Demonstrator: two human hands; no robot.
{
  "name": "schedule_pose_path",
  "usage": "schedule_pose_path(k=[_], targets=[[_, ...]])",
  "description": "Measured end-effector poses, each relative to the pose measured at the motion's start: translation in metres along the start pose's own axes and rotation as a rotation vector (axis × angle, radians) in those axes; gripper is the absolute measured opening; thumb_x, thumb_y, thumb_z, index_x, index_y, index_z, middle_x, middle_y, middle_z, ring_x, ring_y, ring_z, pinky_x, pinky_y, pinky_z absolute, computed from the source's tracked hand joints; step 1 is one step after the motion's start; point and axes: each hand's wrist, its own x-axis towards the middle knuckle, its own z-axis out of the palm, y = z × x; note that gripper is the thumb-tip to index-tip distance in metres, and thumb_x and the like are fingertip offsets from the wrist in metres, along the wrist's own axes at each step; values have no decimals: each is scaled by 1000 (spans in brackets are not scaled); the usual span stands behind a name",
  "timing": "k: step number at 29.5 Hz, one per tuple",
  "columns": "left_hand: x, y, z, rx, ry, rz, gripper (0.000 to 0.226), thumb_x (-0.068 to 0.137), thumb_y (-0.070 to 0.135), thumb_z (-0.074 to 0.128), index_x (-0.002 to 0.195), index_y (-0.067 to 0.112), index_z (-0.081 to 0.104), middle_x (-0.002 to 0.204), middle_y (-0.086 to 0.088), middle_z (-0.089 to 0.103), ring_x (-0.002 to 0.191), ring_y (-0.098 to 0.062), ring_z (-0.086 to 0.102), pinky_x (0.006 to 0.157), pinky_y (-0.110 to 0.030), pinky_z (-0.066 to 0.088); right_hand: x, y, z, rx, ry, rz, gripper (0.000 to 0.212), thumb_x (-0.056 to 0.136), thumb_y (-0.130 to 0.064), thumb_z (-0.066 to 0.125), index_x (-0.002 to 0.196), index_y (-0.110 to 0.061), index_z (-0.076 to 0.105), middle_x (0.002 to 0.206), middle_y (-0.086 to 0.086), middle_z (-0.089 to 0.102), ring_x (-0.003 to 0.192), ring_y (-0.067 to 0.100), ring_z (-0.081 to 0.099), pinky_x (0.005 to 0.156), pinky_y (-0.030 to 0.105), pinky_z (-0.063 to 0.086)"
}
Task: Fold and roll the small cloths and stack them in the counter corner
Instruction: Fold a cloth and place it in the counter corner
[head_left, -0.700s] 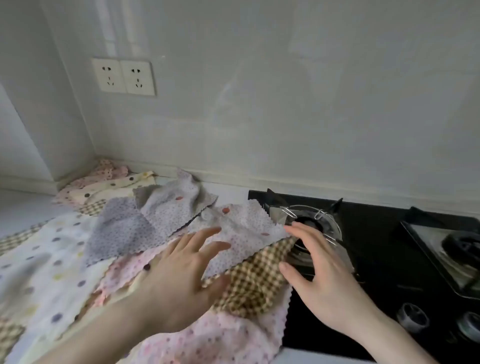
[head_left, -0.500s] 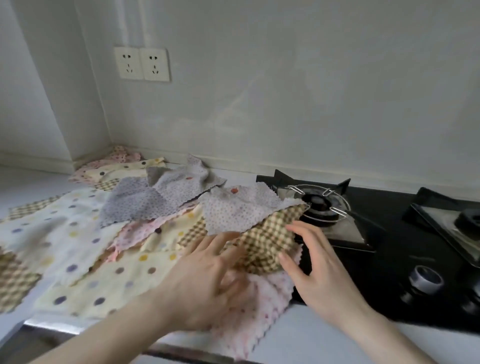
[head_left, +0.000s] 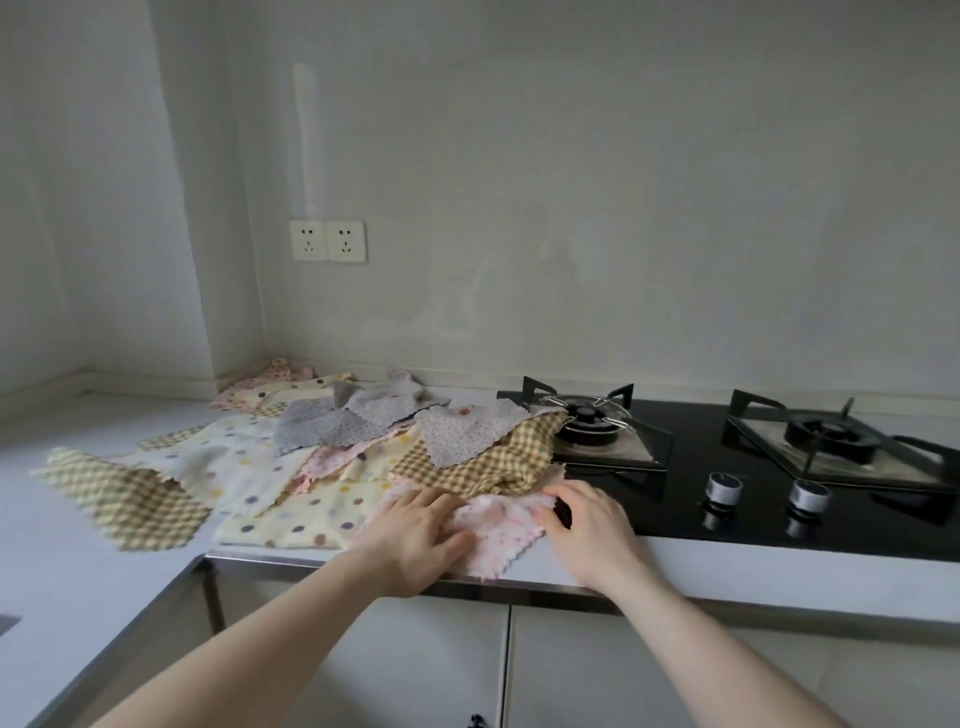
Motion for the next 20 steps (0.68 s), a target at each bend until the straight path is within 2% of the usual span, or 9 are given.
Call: schedule_pose_path(k=[4,8,11,12,14,16,18,20], targets=[[12,3,-18,-99,-1,-49,65,85,73,27,121,32,63,125,3,63,116,-20,56,95,-36,43,-2,1,2,4,2,13,40,102,-47,49,137,-32,60,145,-12,54,133,15,49,113,33,32],[38,-4,-35,-70,141,-93,51,93,64,30,117,36,65,137,10,51,124,-15,49,104,-41,39,1,4,5,-4,17,8,41,101,-50,47,137,-35,58,144,-15,53,134,13,48,113,33,31],[57,-14,-37,-3,88,-129,55,89,62,24,112,37,67,138,11,51,122,-18,50,104,-47,40,4,7,6,0,26,4,41,100,-53,47,137,-37,57,143,-16,53,134,11,46,112,33,31],[61,-16,-36,16,48,-139,50,91,58,25,110,37,67,133,10,55,117,-19,52,100,-46,41,4,8,6,-2,28,5,41,100,-54,46,136,-37,57,142,-17,53,133,11,46,111,33,31],[65,-15,-36,55,-22,-147,35,98,50,32,99,34,63,116,9,62,102,-17,53,82,-37,39,6,8,7,-11,33,6,41,99,-55,46,136,-39,57,141,-19,52,132,9,46,110,32,31],[67,-13,-37,70,-47,-157,32,99,44,35,94,30,63,98,9,65,91,-17,57,69,-34,37,4,8,8,-7,31,7,41,99,-56,46,136,-40,56,140,-20,52,132,8,45,110,31,31],[76,-16,-41,74,-40,-180,36,94,33,33,99,27,69,95,5,70,90,-20,63,67,-35,47,5,8,10,-4,42,4,41,99,-55,47,135,-40,57,138,-21,52,130,8,46,109,31,31],[86,-20,-49,20,-6,-188,39,89,23,35,100,21,72,100,-2,74,93,-26,68,76,-41,58,6,8,9,-2,55,9,40,98,-55,47,134,-40,57,137,-22,52,129,7,47,109,30,31]])
